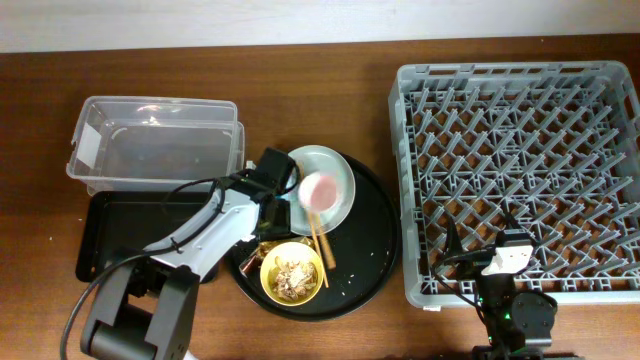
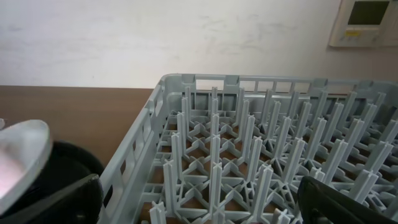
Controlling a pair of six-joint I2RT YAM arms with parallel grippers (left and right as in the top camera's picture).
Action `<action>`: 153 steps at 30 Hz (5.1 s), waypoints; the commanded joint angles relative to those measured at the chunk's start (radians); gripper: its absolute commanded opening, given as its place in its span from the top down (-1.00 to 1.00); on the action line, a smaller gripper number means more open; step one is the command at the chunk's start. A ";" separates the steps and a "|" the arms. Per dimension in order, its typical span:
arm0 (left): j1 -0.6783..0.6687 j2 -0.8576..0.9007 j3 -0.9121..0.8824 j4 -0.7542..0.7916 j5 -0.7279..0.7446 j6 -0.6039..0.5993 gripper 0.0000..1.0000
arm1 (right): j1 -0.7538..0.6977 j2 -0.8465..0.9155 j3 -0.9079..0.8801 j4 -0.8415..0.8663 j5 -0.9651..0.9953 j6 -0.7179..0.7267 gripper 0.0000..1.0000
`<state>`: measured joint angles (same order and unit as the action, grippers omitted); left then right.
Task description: Sort waste into correct bins and load items into the dishwasher rack
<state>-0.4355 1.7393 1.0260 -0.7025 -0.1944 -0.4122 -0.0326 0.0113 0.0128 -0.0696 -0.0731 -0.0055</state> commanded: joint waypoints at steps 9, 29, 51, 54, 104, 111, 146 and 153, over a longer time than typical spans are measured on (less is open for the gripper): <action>-0.001 -0.092 -0.015 0.003 -0.005 -0.002 -0.41 | 0.005 -0.006 -0.007 -0.002 -0.002 -0.006 -0.97; 0.000 -0.386 0.068 -0.061 -0.043 0.048 0.99 | 0.005 -0.006 -0.007 -0.002 -0.002 -0.005 -0.97; 0.355 -0.586 0.190 -0.480 0.207 0.174 -0.36 | 0.005 -0.006 -0.007 -0.002 -0.002 -0.005 -0.97; 0.343 -0.587 0.121 -0.569 0.207 0.175 -0.06 | 0.005 -0.006 -0.007 -0.002 -0.002 -0.005 -0.97; 0.602 0.015 0.383 0.070 0.156 0.412 -0.66 | 0.005 -0.006 -0.007 -0.002 -0.002 -0.005 -0.97; 0.158 -0.390 0.383 -0.346 0.357 0.330 -0.99 | 0.005 -0.006 -0.007 -0.002 -0.002 -0.005 -0.97; -0.452 -0.134 -0.067 -0.050 0.145 -0.268 0.99 | 0.005 -0.006 -0.007 -0.002 -0.002 -0.005 -0.97; -0.452 -0.260 0.050 -0.242 -0.150 -0.268 0.99 | 0.005 -0.006 -0.007 -0.002 -0.002 -0.006 -0.97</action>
<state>-0.8883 1.5120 1.0531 -0.9356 -0.2714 -0.6922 -0.0326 0.0120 0.0124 -0.0696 -0.0731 -0.0055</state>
